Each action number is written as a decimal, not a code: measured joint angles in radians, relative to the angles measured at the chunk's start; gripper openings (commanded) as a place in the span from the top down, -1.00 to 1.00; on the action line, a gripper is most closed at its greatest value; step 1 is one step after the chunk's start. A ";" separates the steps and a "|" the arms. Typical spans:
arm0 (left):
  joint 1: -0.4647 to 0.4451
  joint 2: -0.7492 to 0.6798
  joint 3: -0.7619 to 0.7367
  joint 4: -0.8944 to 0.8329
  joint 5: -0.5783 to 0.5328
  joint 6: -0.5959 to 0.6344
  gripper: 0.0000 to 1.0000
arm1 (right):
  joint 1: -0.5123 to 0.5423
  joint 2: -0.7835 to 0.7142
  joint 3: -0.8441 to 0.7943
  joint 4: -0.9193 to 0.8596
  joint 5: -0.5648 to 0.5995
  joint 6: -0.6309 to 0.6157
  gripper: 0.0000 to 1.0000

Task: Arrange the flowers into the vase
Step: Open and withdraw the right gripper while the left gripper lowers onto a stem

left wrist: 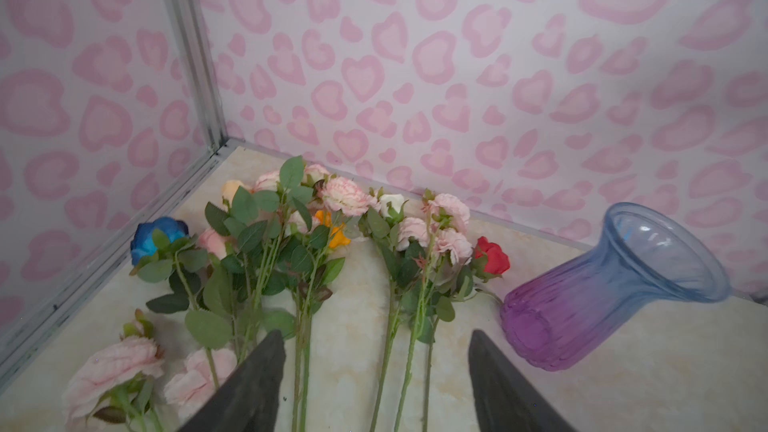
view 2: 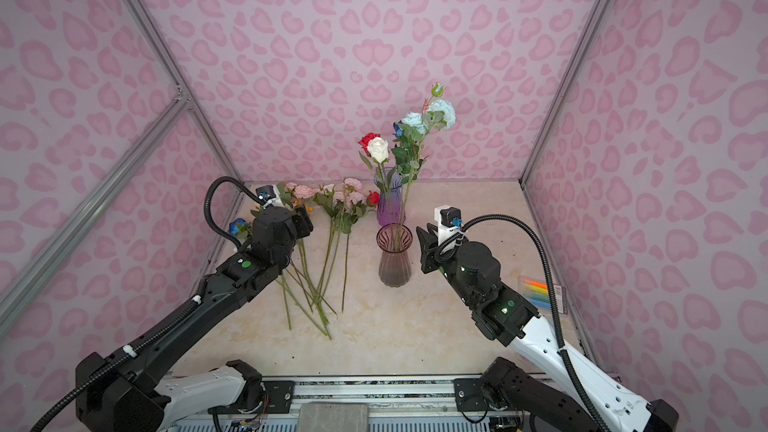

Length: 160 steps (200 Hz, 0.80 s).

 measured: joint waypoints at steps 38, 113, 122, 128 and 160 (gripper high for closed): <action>0.121 0.064 -0.071 -0.127 0.105 -0.190 -0.06 | 0.000 -0.030 -0.059 -0.001 -0.004 0.036 0.45; 0.139 0.319 0.076 -0.254 0.284 -0.149 0.25 | -0.004 -0.010 -0.097 0.018 -0.027 0.071 0.48; 0.124 0.375 0.124 -0.260 0.302 -0.119 0.25 | -0.005 -0.005 -0.100 0.025 -0.028 0.075 0.48; 0.111 0.410 0.152 -0.267 0.311 -0.102 0.25 | -0.005 -0.003 -0.100 0.027 -0.030 0.082 0.49; 0.030 0.562 0.291 -0.303 0.340 -0.013 0.38 | -0.005 -0.009 -0.100 0.027 -0.029 0.090 0.49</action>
